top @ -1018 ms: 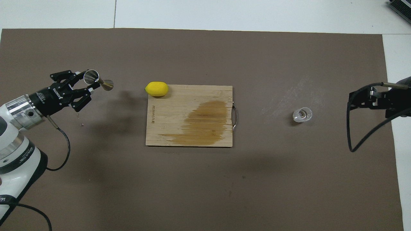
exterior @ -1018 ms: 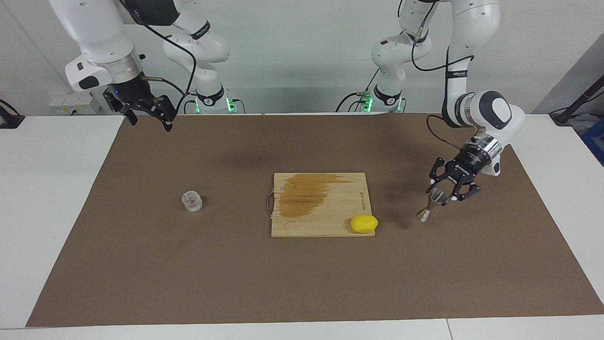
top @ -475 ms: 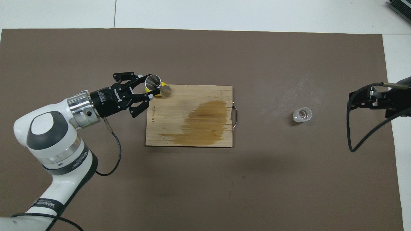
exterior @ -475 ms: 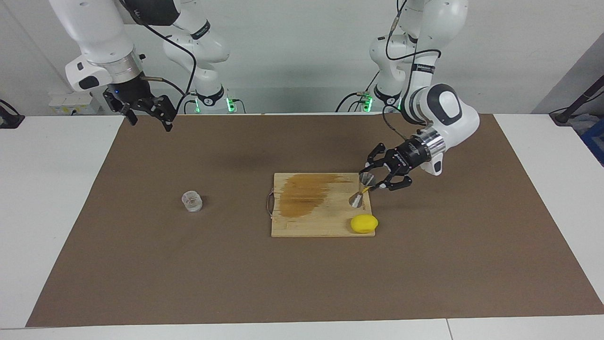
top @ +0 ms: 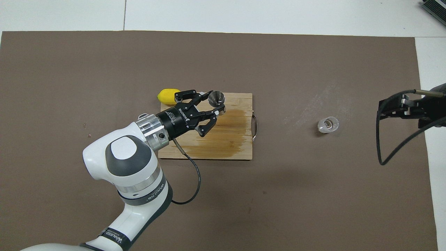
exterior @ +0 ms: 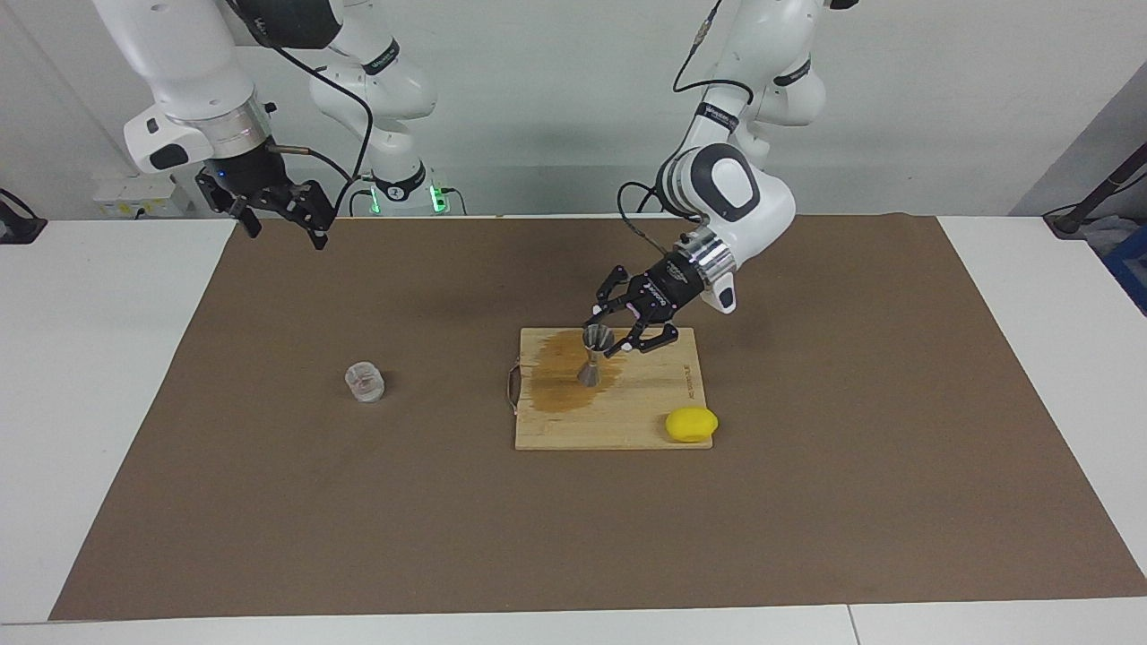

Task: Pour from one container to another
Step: 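Lift the dark cup with the left gripper and carry it over the board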

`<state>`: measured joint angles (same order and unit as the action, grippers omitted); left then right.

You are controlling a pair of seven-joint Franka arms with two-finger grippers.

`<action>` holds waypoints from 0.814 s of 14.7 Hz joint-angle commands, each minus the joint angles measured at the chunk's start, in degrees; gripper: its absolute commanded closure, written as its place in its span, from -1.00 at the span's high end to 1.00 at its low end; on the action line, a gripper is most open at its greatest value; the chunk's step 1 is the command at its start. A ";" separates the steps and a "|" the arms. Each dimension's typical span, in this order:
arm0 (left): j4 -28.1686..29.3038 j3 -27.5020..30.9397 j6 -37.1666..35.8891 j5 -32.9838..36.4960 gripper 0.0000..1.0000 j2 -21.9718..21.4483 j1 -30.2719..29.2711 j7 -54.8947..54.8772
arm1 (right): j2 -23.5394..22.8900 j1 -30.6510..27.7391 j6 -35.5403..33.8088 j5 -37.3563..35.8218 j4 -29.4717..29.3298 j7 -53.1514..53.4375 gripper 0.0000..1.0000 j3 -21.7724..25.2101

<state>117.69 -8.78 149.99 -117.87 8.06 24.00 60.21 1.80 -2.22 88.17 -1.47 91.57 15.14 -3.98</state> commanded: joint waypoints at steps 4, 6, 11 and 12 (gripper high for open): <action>-3.16 1.04 3.82 -5.88 -1.00 4.59 3.68 -3.50 | 1.19 -0.68 -0.01 0.33 1.15 -1.52 1.00 -0.24; -3.25 1.04 3.47 -8.67 -1.00 6.35 4.12 -9.38 | 1.19 -0.68 0.07 0.33 1.24 -1.61 1.00 -0.24; -3.34 0.96 1.62 -16.86 -1.00 7.41 4.12 -17.04 | 1.98 0.03 1.91 0.33 2.99 -2.31 1.00 -0.41; -3.26 0.96 1.53 -16.95 -1.00 7.58 4.21 -17.92 | 2.07 0.11 2.27 0.33 3.09 -3.27 1.00 -0.41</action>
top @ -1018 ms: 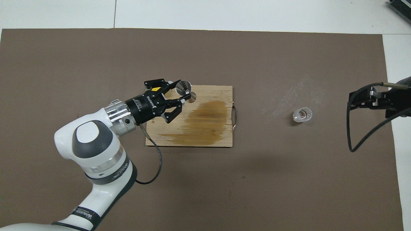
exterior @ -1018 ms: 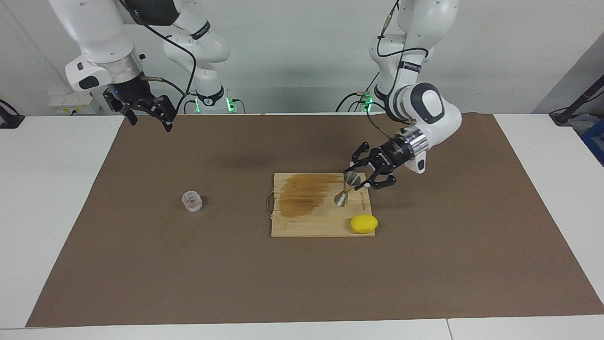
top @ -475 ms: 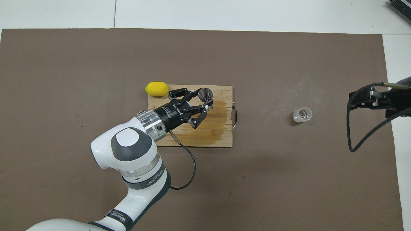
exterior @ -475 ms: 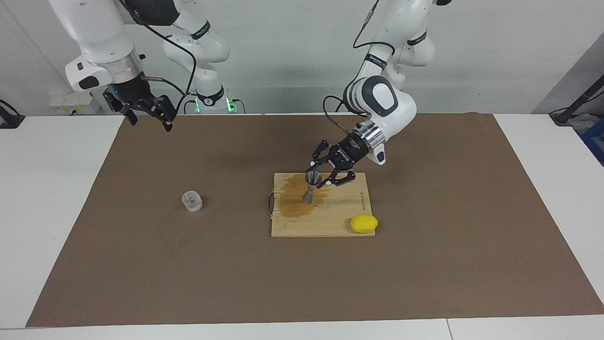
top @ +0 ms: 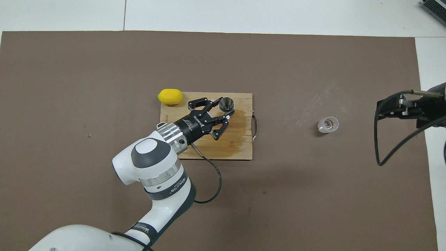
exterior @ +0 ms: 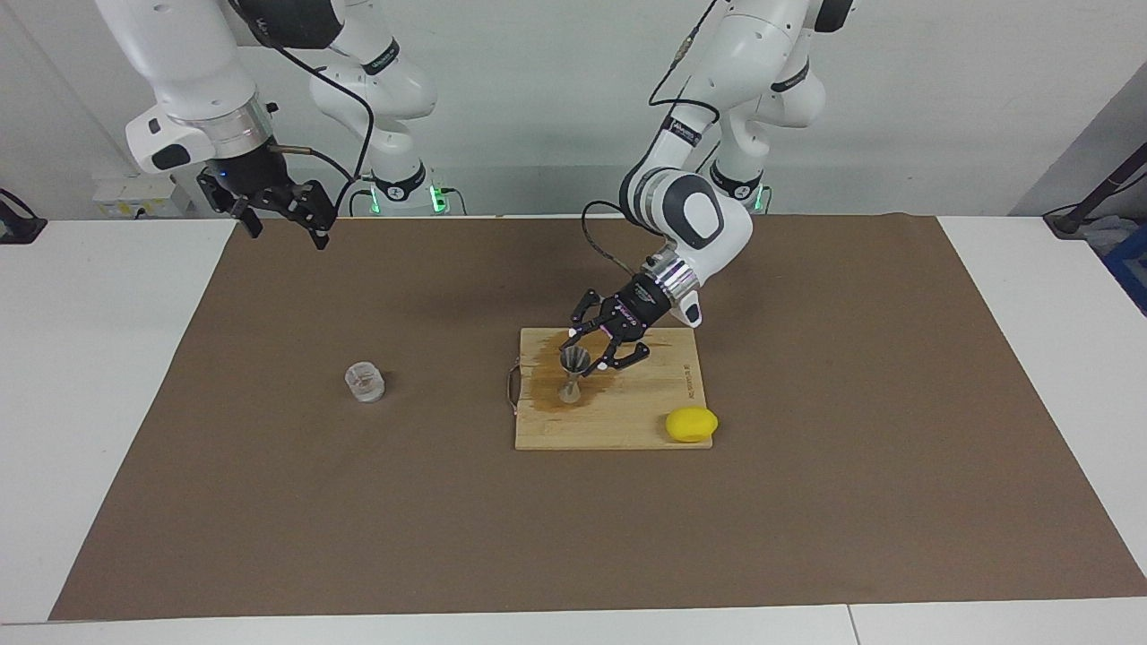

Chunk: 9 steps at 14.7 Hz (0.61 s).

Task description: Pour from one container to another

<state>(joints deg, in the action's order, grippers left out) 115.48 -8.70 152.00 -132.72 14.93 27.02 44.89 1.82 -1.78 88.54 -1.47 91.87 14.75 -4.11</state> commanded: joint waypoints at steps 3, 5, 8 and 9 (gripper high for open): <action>-1.04 0.88 -0.48 -2.80 -1.00 1.68 2.16 -3.14 | 2.92 -0.42 2.42 0.33 4.71 -2.97 0.99 -0.46; -1.04 0.88 -0.48 -3.42 -1.00 2.03 2.25 -4.01 | 3.19 -0.41 2.00 0.33 4.82 -3.67 0.97 -0.64; -1.13 0.97 -0.48 -4.21 -1.00 2.38 2.52 -4.89 | 3.19 -1.11 1.64 0.33 4.81 -5.61 0.99 -0.64; -1.13 0.97 -0.39 -4.21 -1.00 2.47 2.69 -5.25 | 3.19 -1.21 1.38 0.33 4.81 -5.52 0.98 -0.55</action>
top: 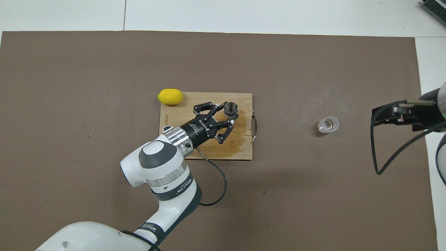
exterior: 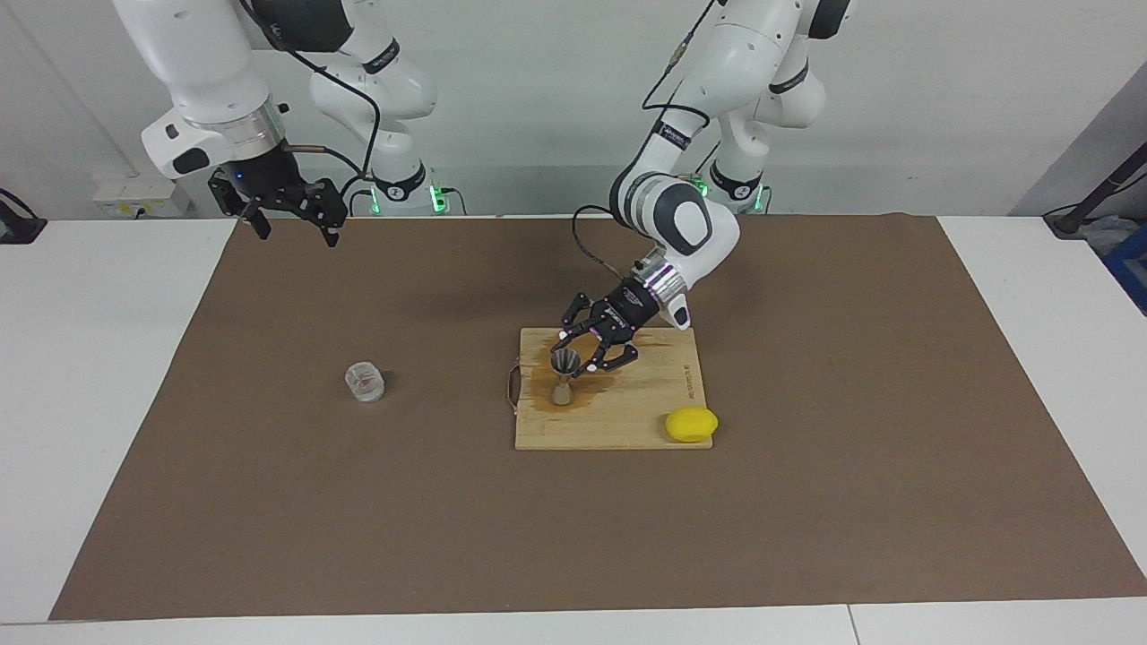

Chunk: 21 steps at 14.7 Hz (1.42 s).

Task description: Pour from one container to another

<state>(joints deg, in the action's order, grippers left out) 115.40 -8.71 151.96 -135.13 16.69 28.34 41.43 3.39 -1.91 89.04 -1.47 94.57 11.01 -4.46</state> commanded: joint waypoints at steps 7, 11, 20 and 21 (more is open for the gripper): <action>-0.53 0.98 -0.35 -2.86 -1.00 0.71 1.63 -2.67 | 1.44 -0.20 2.54 0.33 2.20 -1.08 0.88 -0.20; -0.44 0.98 -0.35 -2.86 -1.00 0.71 1.63 -3.20 | 1.44 -0.20 2.80 0.33 2.37 -1.08 0.88 -0.20; -0.35 0.98 0.18 -2.86 0.99 0.71 1.63 -3.46 | 0.04 -3.71 6.92 2.97 5.35 7.44 0.64 -0.02; -0.35 0.98 0.26 -2.86 1.00 0.71 1.72 -3.55 | -0.31 -4.50 7.46 3.66 6.06 9.10 0.63 -0.02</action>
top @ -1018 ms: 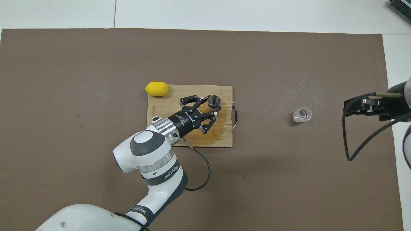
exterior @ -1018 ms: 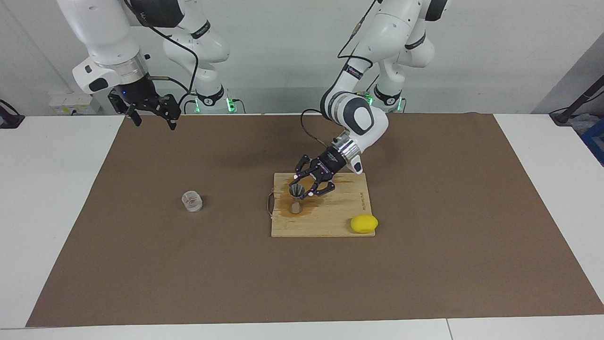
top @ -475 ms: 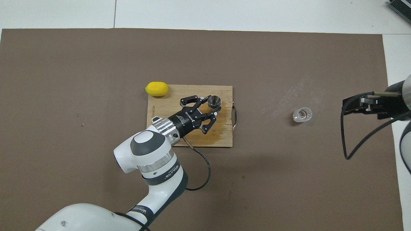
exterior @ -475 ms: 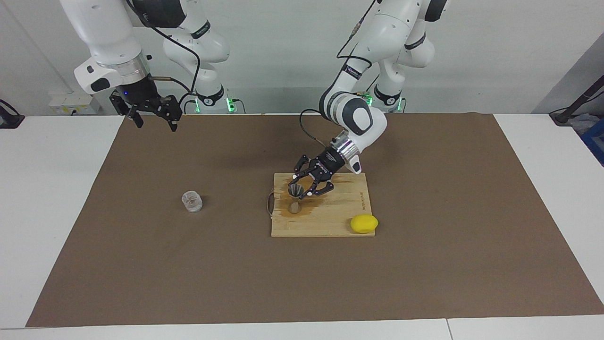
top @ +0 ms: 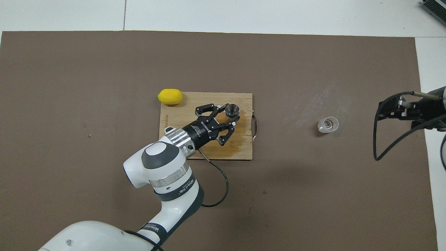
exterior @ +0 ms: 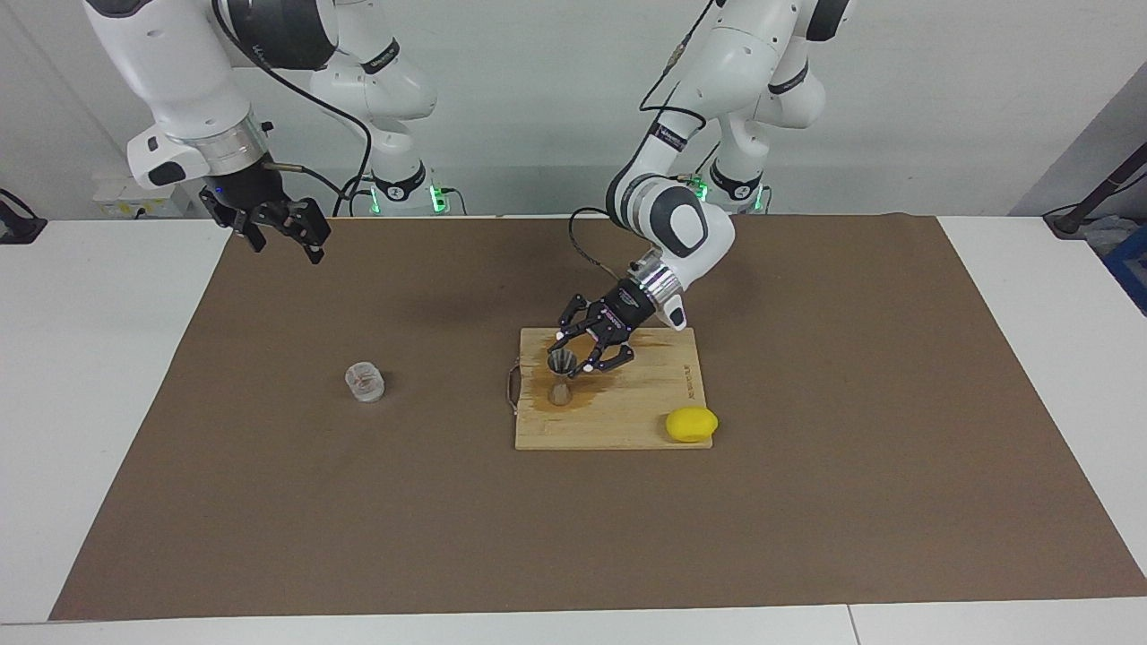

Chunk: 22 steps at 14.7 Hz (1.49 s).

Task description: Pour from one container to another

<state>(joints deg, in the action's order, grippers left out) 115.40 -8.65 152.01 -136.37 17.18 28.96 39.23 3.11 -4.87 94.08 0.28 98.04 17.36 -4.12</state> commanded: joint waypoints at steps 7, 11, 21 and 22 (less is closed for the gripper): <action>-0.53 0.83 0.83 -1.71 1.00 -0.57 1.10 -1.35 | -6.79 -6.99 10.42 14.27 5.94 26.31 1.00 -0.36; -0.79 -0.49 7.58 -1.62 1.00 -4.86 1.10 0.40 | -10.40 -9.02 17.96 23.17 9.62 36.94 1.00 -0.36; -1.41 -0.23 3.66 21.73 1.00 -8.31 -2.32 2.60 | -19.20 -13.84 21.23 35.66 13.05 44.08 0.87 -0.36; -1.24 -0.14 2.52 24.02 1.00 -8.39 -3.03 2.60 | -19.28 -14.55 21.24 37.15 13.58 44.08 0.88 -0.36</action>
<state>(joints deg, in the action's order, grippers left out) 113.73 -8.91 157.43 -116.58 9.06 27.49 41.41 -16.58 -17.52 115.14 34.40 109.49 61.05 -3.83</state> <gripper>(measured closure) 0.000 0.062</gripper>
